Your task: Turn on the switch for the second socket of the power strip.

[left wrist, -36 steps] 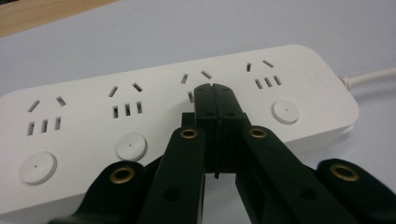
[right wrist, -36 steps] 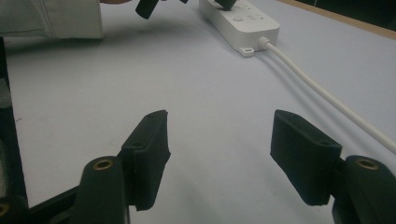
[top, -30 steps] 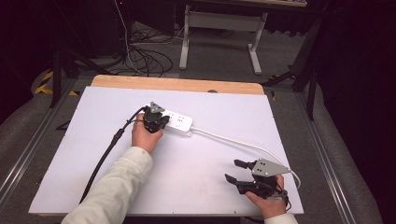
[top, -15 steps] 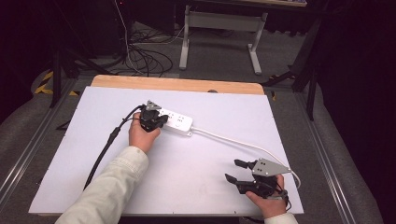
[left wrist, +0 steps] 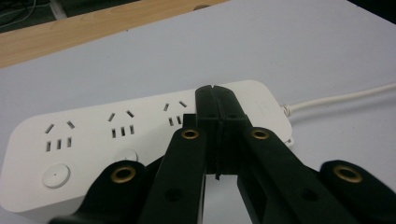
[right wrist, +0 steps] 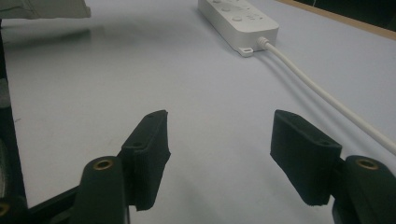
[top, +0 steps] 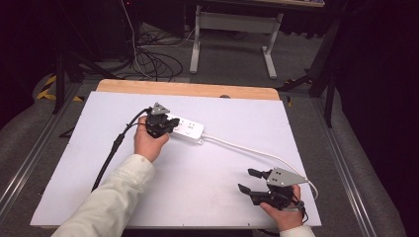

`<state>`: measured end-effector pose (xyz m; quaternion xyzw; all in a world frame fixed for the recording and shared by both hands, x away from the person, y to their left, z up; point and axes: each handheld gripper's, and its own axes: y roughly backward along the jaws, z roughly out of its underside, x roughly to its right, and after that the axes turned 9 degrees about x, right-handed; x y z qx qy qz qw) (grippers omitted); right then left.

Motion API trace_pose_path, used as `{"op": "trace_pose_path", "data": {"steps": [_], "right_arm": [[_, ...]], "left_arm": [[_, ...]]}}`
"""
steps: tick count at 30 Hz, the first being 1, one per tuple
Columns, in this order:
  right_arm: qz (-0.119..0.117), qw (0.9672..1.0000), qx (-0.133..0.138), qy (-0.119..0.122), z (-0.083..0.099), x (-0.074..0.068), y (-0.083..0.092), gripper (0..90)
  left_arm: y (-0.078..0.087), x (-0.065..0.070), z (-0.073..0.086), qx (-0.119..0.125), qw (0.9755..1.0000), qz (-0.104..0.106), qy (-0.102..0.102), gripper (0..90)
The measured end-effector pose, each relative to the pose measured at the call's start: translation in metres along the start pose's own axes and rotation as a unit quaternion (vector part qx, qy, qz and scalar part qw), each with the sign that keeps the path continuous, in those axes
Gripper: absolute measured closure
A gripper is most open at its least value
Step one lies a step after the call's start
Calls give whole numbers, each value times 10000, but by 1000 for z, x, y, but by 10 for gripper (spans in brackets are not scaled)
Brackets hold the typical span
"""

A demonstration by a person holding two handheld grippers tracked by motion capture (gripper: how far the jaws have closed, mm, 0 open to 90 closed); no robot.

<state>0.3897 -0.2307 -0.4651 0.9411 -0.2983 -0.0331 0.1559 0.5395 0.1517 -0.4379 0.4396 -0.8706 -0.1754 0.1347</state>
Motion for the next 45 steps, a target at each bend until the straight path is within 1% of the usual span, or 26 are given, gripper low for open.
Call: {"op": "trace_pose_path", "data": {"steps": [1, 6, 9, 11, 12, 13, 15, 18, 20, 21, 24, 28, 30, 31, 33, 34, 35, 36, 37, 38, 39, 41, 42, 43, 45], "right_arm": [[0, 10000, 0, 0, 0, 0, 0, 375], [0, 10000, -6, -7, 0, 0, 0, 375], [-1, 10000, -3, -4, 0, 0, 0, 375], [0, 10000, 0, -4, 0, 0, 1, 375], [0, 10000, 0, -4, 0, 0, 1, 375], [3, 10000, -3, 2, 0, 0, 1, 376], [3, 10000, -2, -3, 0, 0, 1, 376], [12, 10000, 1, 1, 0, 1, 1, 376], [8, 10000, 0, 2, 0, 0, 1, 376], [8, 10000, 0, 2, 0, 0, 1, 376], [13, 10000, 11, 5, 0, 0, 1, 375], [19, 10000, 19, -6, 0, 0, 2, 375], [24, 10000, 21, -4, 0, -1, 2, 375], [24, 10000, 21, -4, 0, -1, 2, 375], [23, 10000, 25, -3, 0, -1, 2, 374], [30, 10000, 14, 1, 0, -1, 2, 375], [34, 10000, 15, 0, 0, -1, 2, 375], [38, 10000, 12, 1, 0, -1, 2, 374], [39, 10000, 13, 1, 0, -1, 2, 375], [37, 10000, 14, -3, 0, -1, 2, 375], [35, 10000, 13, -4, 0, -1, 2, 375], [36, 10000, 12, -7, 0, -1, 2, 375], [38, 10000, 11, -4, 0, -1, 1, 374], [36, 10000, 11, -4, 0, -1, 1, 375], [36, 10000, 10, -8, -1, -1, 1, 375]], "left_arm": [[0, 0, -1, 2, 10000, -3, -71, 896], [3, 5, -7, 26, 9999, 36, -91, 889], [3, 6, -7, 19, 10000, 53, -72, 885], [3, 6, -7, 18, 10000, 68, -46, 858], [4, 7, -8, 20, 10000, 60, -38, 858], [4, 7, -8, 42, 9999, 70, -79, 838], [6, 9, -9, 88, 9999, 132, -22, 781], [13, 12, -12, 144, 9997, 202, -38, 685], [18, 15, -14, 183, 9995, 265, -44, 619], [20, 16, -15, 200, 9993, 309, -100, 619], [31, 21, -18, 235, 9989, 352, -207, 567], [45, 23, -22, 221, 9981, 430, -372, 488], [54, 25, -24, 195, 9981, 452, -371, 442], [58, 25, -25, 202, 9979, 440, -428, 423], [67, 27, -26, 225, 9974, 509, -455, 386], [72, 27, -27, 253, 9971, 529, -494, 372], [77, 28, -27, 270, 9968, 588, -465, 359], [81, 28, -28, 282, 9964, 607, -516, 347], [86, 29, -27, 303, 9963, 632, -495, 337], [91, 29, -27, 290, 9960, 657, -531, 330], [95, 29, -26, 332, 9960, 668, -489, 324], [102, 30, -23, 337, 9957, 699, -502, 308], [106, 29, -22, 342, 9955, 692, -546, 304], [108, 29, -20, 361, 9954, 707, -533, 303], [114, 29, -16, 374, 9952, 706, -568, 303]]}}
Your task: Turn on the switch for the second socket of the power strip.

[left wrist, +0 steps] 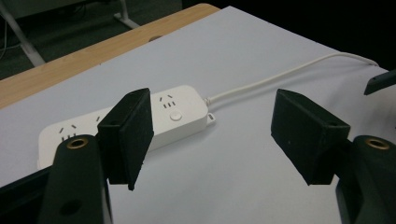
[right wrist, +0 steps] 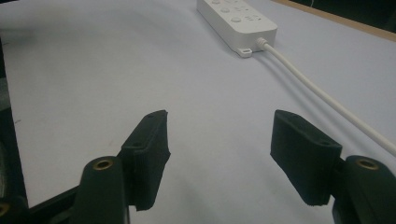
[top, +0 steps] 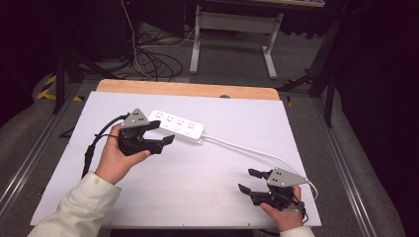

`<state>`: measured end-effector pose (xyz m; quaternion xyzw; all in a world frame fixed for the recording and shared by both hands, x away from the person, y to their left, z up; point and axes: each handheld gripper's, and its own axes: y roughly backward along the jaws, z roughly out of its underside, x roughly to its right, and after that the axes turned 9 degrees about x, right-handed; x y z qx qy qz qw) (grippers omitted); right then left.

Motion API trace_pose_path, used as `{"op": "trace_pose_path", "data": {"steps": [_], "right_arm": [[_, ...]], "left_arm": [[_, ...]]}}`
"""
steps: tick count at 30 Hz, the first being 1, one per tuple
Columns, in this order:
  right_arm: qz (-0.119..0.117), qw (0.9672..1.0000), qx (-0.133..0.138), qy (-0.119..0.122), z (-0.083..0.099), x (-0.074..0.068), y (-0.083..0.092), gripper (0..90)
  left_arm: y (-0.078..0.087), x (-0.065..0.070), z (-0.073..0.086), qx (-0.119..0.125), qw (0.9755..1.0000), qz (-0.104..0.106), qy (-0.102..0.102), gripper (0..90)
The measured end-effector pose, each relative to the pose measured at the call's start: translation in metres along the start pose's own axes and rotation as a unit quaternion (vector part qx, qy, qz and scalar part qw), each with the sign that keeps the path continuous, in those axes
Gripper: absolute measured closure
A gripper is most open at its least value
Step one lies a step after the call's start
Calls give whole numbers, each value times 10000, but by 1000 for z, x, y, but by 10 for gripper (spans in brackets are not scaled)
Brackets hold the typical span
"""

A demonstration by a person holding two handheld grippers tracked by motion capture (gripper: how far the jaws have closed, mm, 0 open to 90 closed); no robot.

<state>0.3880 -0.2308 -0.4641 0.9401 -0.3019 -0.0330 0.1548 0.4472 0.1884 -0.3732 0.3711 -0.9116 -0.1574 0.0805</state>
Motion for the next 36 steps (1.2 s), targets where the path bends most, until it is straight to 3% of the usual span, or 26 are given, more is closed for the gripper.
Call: {"op": "trace_pose_path", "data": {"steps": [6, 15, 21, 28, 30, 36], "right_arm": [[-2, 10000, 12, 1, 0, 0, 0, 375], [-29, 10000, 35, -9, 0, 0, 1, 372], [-37, 10000, 37, -21, 0, 0, 1, 372], [-46, 10000, 42, -31, 0, 0, 1, 372], [-49, 10000, 45, -37, 0, 0, 1, 372], [-71, 9999, 57, -44, 0, 0, 1, 369]], "left_arm": [[19, 0, 12, 156, 9999, 53, -9, 298], [44, 6, 35, 331, 9984, 334, 315, 293], [60, 6, 51, 342, 9990, 267, 127, 289], [73, 3, 74, 358, 9990, 244, 86, 287], [77, 3, 80, 362, 9989, 265, 113, 286], [83, -3, 102, 426, 9973, 370, 466, 287]]}}
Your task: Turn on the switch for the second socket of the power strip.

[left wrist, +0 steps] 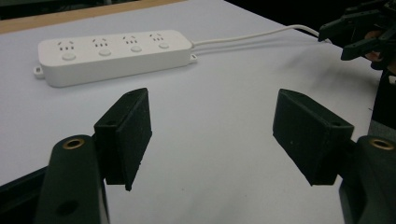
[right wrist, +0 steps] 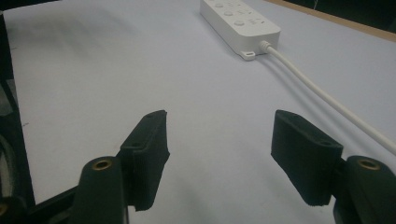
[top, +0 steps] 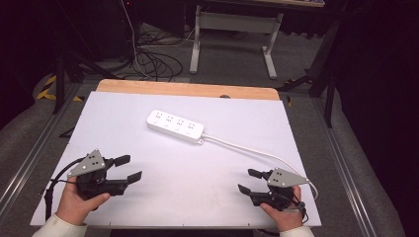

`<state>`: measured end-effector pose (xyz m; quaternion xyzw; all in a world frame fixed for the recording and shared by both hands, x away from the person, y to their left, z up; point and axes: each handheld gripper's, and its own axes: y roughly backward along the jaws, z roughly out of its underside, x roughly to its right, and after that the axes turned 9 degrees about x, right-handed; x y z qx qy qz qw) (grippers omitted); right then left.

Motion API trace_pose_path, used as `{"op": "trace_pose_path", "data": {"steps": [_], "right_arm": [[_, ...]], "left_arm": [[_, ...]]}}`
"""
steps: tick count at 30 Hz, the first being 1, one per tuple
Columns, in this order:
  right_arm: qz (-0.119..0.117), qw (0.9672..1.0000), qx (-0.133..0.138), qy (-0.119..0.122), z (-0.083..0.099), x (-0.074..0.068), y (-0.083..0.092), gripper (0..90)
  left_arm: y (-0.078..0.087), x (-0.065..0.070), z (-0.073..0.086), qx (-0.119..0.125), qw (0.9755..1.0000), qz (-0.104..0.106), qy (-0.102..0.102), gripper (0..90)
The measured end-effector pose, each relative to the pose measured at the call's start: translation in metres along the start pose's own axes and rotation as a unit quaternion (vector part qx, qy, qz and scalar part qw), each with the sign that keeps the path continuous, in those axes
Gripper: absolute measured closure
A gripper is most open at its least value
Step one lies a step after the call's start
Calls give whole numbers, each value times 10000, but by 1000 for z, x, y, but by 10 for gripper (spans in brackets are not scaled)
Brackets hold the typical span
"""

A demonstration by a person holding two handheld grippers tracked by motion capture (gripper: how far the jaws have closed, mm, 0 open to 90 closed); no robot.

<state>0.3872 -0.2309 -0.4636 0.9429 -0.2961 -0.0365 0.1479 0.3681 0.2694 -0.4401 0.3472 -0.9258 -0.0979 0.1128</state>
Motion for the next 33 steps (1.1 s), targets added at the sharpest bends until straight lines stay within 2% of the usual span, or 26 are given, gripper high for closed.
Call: {"op": "trace_pose_path", "data": {"steps": [3, 11, 16, 20, 24, 26, 28, 30, 33], "right_arm": [[-6, 10000, 4, 4, 0, 0, 0, 368], [-31, 10000, 22, -8, 0, 0, 1, 368], [-35, 10000, 28, 0, 0, 1, 1, 368], [-48, 10000, 21, -5, 0, 0, 1, 368], [-58, 10000, 26, 1, 0, 0, 1, 368], [-52, 10000, 15, 11, 0, 0, 0, 368], [-50, 10000, 4, 26, 0, 0, 0, 368], [-52, 10000, 13, 27, 0, 0, 0, 368], [-45, 10000, -8, 25, 0, 0, 0, 368]], "left_arm": [[2, -4, 9, 34, 10000, 1, 94, 287], [9, -9, 28, 75, 9999, -26, 122, 285], [18, -9, 38, 177, 9997, -143, -101, 285], [19, -7, 41, 142, 9998, -137, -101, 285], [13, -9, 38, 203, 9996, -98, 153, 288], [11, -8, 38, 219, 9995, -112, 192, 295], [11, -8, 39, 192, 9997, -137, 97, 294], [12, -9, 39, 219, 9997, -117, 89, 294], [15, -8, 38, 206, 9996, -173, -98, 288]]}}
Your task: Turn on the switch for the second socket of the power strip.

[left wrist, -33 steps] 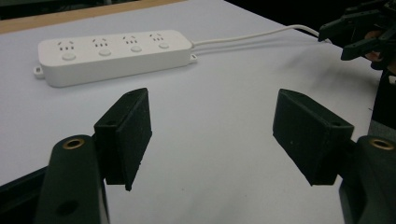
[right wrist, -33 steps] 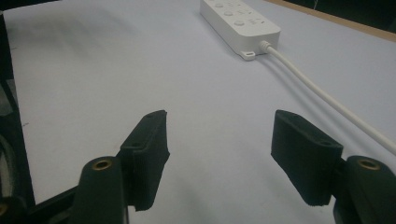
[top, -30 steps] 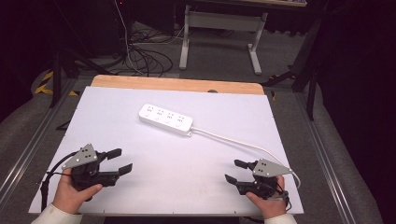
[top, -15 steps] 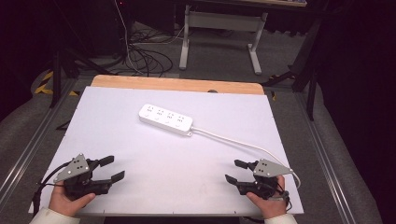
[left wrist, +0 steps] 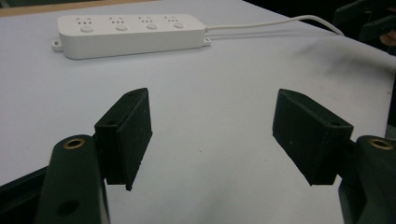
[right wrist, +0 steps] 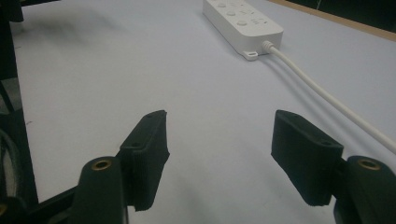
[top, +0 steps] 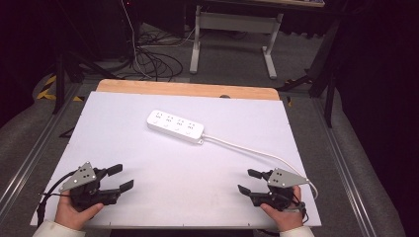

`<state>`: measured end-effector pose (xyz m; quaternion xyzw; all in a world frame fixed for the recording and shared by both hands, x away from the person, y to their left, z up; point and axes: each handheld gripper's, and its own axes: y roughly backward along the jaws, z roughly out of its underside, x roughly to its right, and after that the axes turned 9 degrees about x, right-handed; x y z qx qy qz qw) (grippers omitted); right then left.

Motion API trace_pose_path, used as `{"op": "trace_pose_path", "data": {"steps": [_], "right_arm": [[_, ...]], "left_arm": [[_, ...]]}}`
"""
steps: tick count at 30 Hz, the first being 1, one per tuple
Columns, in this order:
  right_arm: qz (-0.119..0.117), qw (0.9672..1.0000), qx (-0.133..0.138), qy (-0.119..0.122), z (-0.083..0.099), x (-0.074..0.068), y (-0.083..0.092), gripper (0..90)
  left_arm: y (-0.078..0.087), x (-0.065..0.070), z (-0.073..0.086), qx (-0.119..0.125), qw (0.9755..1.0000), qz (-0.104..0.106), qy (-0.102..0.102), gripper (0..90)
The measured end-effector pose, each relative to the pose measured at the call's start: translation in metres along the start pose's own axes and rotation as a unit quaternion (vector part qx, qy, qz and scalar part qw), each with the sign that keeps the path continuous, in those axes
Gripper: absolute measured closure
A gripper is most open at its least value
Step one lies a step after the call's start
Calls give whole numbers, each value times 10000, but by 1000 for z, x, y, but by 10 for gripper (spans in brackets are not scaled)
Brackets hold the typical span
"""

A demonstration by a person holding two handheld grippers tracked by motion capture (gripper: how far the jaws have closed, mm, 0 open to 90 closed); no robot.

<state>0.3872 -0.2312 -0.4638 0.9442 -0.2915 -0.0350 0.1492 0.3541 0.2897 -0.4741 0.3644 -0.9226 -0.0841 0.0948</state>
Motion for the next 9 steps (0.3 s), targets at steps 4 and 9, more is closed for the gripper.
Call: {"op": "trace_pose_path", "data": {"steps": [4, 9], "right_arm": [[-3, 10000, -1, 0, 0, 0, 0, 368], [-13, 10000, 10, -17, 0, 0, 0, 368]], "left_arm": [[2, 0, -1, -11, 9999, -60, -117, 286], [4, -2, -1, 5, 9999, -84, -117, 284]]}}
